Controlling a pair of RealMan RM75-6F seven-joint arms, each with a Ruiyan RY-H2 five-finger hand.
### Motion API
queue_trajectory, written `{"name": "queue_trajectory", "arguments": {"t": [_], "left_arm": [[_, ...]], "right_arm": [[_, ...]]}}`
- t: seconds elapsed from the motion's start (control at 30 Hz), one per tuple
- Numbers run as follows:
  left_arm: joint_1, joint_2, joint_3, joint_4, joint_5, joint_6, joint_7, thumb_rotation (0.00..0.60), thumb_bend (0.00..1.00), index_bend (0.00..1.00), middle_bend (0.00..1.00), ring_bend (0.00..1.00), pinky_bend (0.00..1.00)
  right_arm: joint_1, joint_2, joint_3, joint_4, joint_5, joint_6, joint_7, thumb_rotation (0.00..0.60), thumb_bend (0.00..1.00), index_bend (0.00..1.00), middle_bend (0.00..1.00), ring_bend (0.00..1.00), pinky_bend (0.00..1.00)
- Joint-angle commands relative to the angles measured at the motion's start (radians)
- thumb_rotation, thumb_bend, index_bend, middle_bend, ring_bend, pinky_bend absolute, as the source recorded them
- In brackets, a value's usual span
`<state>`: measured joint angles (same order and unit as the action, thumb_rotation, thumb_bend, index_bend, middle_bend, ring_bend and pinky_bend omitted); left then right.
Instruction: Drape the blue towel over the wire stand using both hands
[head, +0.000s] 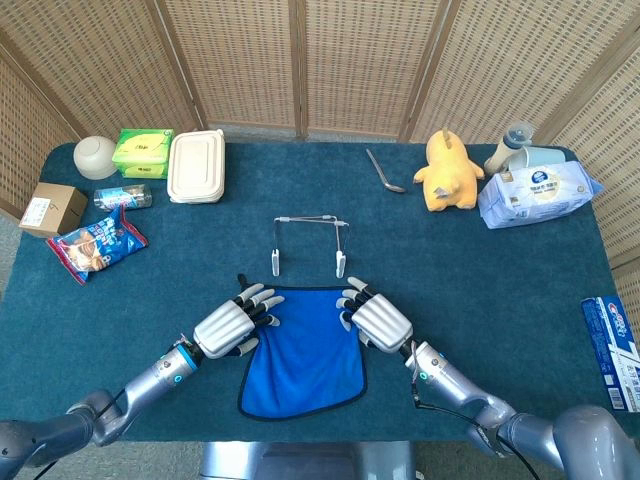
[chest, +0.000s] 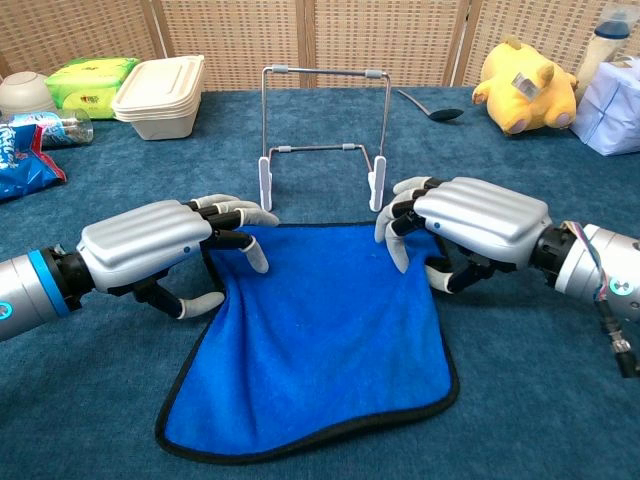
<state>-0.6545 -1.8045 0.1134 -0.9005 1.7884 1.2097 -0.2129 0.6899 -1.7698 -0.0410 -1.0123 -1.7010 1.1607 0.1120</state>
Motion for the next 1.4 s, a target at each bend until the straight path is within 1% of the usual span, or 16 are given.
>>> {"name": "queue_trajectory", "arguments": {"t": [0.03, 0.17, 0.4, 0.47, 0.63, 0.87, 1.1, 1.4], "left_arm": [[0.001, -0.019, -0.01, 0.003, -0.016, -0.006, -0.005, 0.6, 0.57, 0.31, 0.11, 0.0, 0.0], [0.0, -0.039, -0.016, 0.009, -0.027, -0.008, -0.007, 0.6, 0.63, 0.31, 0.11, 0.0, 0.0], [-0.004, -0.048, -0.018, 0.018, -0.035, -0.008, -0.013, 0.6, 0.64, 0.35, 0.11, 0.0, 0.0], [-0.004, -0.048, -0.019, 0.016, -0.039, -0.009, -0.015, 0.6, 0.64, 0.39, 0.12, 0.0, 0.0], [-0.004, -0.046, -0.025, 0.006, -0.053, -0.013, -0.017, 0.6, 0.64, 0.53, 0.16, 0.0, 0.0], [-0.009, -0.04, -0.029, 0.0, -0.057, -0.011, -0.015, 0.6, 0.64, 0.64, 0.25, 0.05, 0.01], [-0.013, -0.033, -0.036, -0.005, -0.065, -0.008, -0.02, 0.6, 0.64, 0.67, 0.29, 0.08, 0.02], [-0.014, -0.025, -0.034, -0.018, -0.066, -0.005, -0.023, 0.6, 0.64, 0.69, 0.3, 0.1, 0.03]], "right_arm": [[0.0, 0.001, 0.002, -0.001, 0.001, 0.0, 0.0, 0.6, 0.45, 0.71, 0.32, 0.22, 0.13], [0.0, 0.003, 0.002, -0.004, 0.002, -0.001, -0.001, 0.6, 0.45, 0.7, 0.32, 0.22, 0.13], [-0.001, 0.007, 0.005, -0.008, 0.005, -0.001, -0.002, 0.6, 0.45, 0.7, 0.32, 0.22, 0.13], [-0.001, 0.007, 0.007, -0.007, 0.007, -0.001, -0.002, 0.6, 0.45, 0.7, 0.32, 0.22, 0.13], [0.0, 0.008, 0.009, -0.007, 0.007, -0.001, -0.001, 0.6, 0.45, 0.7, 0.32, 0.22, 0.13], [0.002, 0.008, 0.013, -0.006, 0.011, -0.003, 0.002, 0.6, 0.46, 0.7, 0.32, 0.22, 0.14], [0.002, 0.007, 0.013, -0.003, 0.013, -0.007, 0.004, 0.6, 0.45, 0.7, 0.32, 0.23, 0.14], [0.002, 0.011, 0.013, -0.006, 0.015, -0.008, 0.002, 0.6, 0.45, 0.7, 0.32, 0.23, 0.14]]}}
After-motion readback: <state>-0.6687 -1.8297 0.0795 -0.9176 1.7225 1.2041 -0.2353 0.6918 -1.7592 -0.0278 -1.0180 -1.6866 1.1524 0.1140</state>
